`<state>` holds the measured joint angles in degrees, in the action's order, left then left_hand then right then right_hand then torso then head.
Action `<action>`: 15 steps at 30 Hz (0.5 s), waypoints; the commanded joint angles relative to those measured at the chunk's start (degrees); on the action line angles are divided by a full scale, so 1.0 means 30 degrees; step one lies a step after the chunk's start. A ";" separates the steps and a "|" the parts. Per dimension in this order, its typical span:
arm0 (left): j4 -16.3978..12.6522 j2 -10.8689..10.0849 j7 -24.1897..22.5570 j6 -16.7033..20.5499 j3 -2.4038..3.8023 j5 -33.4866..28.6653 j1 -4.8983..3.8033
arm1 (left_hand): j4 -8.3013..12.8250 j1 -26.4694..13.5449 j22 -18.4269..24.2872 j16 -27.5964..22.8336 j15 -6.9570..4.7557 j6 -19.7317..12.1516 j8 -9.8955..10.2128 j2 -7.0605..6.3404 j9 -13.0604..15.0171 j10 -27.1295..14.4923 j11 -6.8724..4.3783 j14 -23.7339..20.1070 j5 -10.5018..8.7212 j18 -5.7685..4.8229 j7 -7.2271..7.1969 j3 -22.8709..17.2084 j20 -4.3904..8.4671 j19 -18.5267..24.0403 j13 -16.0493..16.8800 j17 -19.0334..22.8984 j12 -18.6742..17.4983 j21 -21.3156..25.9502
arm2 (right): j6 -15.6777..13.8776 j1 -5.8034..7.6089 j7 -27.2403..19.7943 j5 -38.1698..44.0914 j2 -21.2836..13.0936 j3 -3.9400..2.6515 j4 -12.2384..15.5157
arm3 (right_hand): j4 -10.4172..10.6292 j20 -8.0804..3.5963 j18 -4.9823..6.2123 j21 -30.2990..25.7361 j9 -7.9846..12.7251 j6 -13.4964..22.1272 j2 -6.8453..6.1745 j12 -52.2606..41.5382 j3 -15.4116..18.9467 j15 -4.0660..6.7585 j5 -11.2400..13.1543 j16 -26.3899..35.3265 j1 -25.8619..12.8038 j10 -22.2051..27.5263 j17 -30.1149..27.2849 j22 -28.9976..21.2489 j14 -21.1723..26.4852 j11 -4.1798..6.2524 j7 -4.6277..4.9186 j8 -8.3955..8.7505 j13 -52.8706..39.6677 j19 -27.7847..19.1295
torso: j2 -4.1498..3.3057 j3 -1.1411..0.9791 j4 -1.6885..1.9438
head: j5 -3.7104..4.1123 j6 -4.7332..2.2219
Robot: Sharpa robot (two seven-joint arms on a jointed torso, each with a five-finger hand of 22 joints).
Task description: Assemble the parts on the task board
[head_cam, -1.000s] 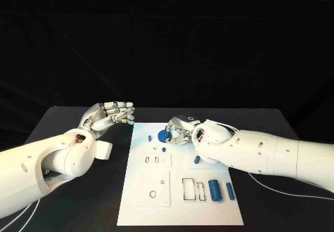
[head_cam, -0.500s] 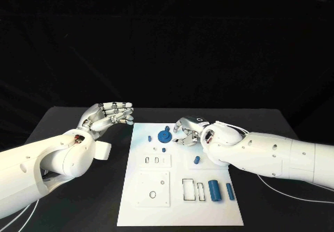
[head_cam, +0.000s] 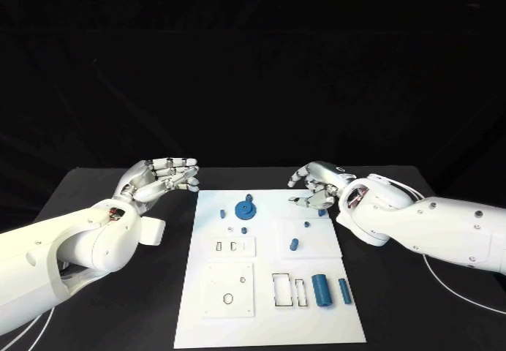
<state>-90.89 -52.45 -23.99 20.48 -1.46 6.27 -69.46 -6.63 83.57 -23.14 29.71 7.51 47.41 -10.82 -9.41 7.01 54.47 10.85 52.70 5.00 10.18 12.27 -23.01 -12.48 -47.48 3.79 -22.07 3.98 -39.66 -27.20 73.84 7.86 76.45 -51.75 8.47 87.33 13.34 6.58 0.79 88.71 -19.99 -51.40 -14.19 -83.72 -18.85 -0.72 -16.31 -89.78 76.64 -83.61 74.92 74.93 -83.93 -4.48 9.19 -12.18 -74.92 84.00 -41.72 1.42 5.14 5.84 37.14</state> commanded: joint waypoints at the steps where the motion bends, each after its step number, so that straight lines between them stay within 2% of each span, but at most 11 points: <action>1: -0.0019 0.0072 -0.0124 -0.0342 0.0011 -0.0047 -0.0014 | 0.0126 -0.0199 -0.0025 0.0066 -0.0036 -0.0107 0.0133 0.0046 -0.0018 -0.0119 0.0025 -0.0155 -0.0098 0.0014 0.0570 0.0004 0.0002 0.0123 -0.0020 -0.0028 -0.0083 -0.0110 | 0.1001 0.0081 -0.2419 -0.2689 -0.0664 0.0010 -0.0173 | -0.0302 -0.0083 -0.0137 0.0016 0.0037 0.0080 -0.0114 0.0729 -0.0034 0.0120 0.0122 -0.0036 0.0490 0.0784 0.4885 0.4624 -0.1990 0.0004 0.0001 0.0145 -0.1941 0.1723 | 0.0037 -0.0074 -0.0137 | 0.0165 -0.0006; 9: 0.0027 0.0149 -0.0125 -0.0401 0.0008 -0.0047 -0.0001 | 0.0126 -0.0199 -0.0025 0.0066 -0.0036 -0.0107 0.0133 0.0046 -0.0018 -0.0119 0.0025 -0.0155 -0.0098 0.0014 0.0570 0.0004 0.0002 0.0123 -0.0020 -0.0028 -0.0083 -0.0110 | 0.2296 -0.0067 -0.3927 -0.3488 -0.1737 0.0099 -0.1305 | -0.0612 -0.0072 -0.0187 0.0181 0.0040 0.0122 -0.0382 0.0675 0.0135 0.0112 0.0070 -0.0074 0.0887 0.0723 0.5027 0.4786 -0.2023 -0.0001 0.0002 0.0215 -0.2025 0.1832 | -0.0007 -0.0208 -0.0249 | 0.0257 -0.0001; 15: 0.0084 0.0190 -0.0123 -0.0434 0.0006 -0.0047 0.0014 | 0.0126 -0.0199 -0.0025 0.0066 -0.0036 -0.0107 0.0133 0.0046 -0.0018 -0.0119 0.0025 -0.0155 -0.0098 0.0014 0.0570 0.0004 0.0002 0.0123 -0.0020 -0.0028 -0.0083 -0.0110 | 0.2744 -0.0418 -0.4650 -0.3645 -0.1925 0.0136 -0.2414 | -0.0719 -0.0072 -0.0197 0.0213 0.0032 0.0097 -0.0436 0.0625 0.0203 0.0118 0.0066 -0.0074 0.1032 0.0673 0.5027 0.4818 -0.2023 0.0021 -0.0032 0.0215 -0.2080 0.1854 | -0.0014 -0.0157 -0.0173 | 0.0349 0.0050</action>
<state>-90.62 -52.02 -23.97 20.27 -1.48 6.27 -69.41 -6.63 83.57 -23.12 29.71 7.50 47.41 -10.59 -9.42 7.01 54.47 10.85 52.70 5.00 10.17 12.27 -23.02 -12.48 -47.49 3.80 -22.06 3.98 -39.66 -22.01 72.74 -2.29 67.05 -57.53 8.88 80.57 11.45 6.58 0.79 89.08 -19.93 -51.39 -15.45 -81.51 -18.21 -0.72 -16.31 -89.78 79.11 -81.35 74.91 74.92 -83.93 -4.50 9.19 -11.89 -74.92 84.00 -41.72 0.90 4.52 6.84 37.21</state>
